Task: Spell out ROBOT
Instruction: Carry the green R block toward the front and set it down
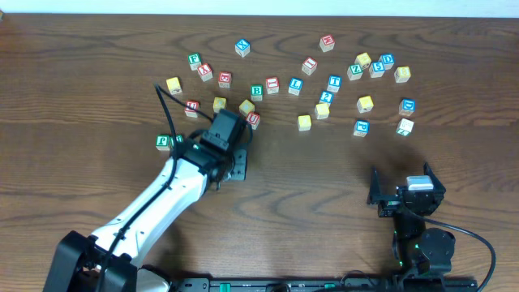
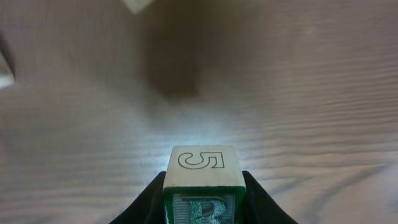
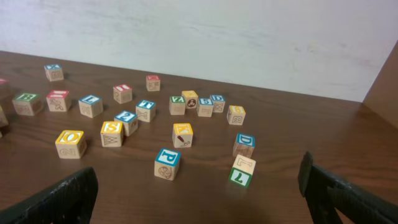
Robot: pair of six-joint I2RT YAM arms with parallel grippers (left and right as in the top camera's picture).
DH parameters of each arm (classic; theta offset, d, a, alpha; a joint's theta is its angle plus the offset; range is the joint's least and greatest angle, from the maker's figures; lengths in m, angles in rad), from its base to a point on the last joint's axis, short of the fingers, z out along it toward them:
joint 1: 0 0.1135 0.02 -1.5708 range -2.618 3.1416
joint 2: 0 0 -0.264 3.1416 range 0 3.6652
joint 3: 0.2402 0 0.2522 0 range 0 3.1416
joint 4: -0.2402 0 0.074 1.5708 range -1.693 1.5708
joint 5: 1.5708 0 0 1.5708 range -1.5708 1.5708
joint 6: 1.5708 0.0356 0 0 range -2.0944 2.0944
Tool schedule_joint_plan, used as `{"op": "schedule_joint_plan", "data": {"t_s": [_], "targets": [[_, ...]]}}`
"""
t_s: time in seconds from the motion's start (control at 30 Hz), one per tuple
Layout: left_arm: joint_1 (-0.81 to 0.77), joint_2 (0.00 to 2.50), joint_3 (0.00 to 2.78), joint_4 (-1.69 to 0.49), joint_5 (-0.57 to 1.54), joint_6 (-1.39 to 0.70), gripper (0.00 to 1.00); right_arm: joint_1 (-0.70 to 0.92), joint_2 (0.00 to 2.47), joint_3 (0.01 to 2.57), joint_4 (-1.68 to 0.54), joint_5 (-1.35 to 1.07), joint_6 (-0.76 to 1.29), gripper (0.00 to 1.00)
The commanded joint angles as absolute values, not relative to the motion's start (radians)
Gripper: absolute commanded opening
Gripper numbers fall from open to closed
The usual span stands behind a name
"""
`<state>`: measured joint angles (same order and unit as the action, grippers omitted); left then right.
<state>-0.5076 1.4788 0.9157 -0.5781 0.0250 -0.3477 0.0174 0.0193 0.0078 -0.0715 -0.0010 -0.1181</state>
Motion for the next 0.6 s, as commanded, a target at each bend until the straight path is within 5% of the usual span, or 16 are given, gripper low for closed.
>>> {"op": "schedule_joint_plan", "data": {"t_s": [0.0, 0.17, 0.57], "targets": [[-0.515, 1.470, 0.873, -0.543, -0.047, -0.409, 0.08, 0.020, 0.018, 0.006, -0.075, -0.002, -0.129, 0.99], [-0.515, 1.484, 0.871, -0.537, -0.091, -0.401, 0.17, 0.020, 0.018, 0.006, -0.075, -0.002, -0.129, 0.99], [-0.511, 1.580, 0.885, -0.513, -0.034, -0.368, 0.15, 0.020, 0.018, 0.006, -0.075, -0.002, -0.129, 0.99]]}}
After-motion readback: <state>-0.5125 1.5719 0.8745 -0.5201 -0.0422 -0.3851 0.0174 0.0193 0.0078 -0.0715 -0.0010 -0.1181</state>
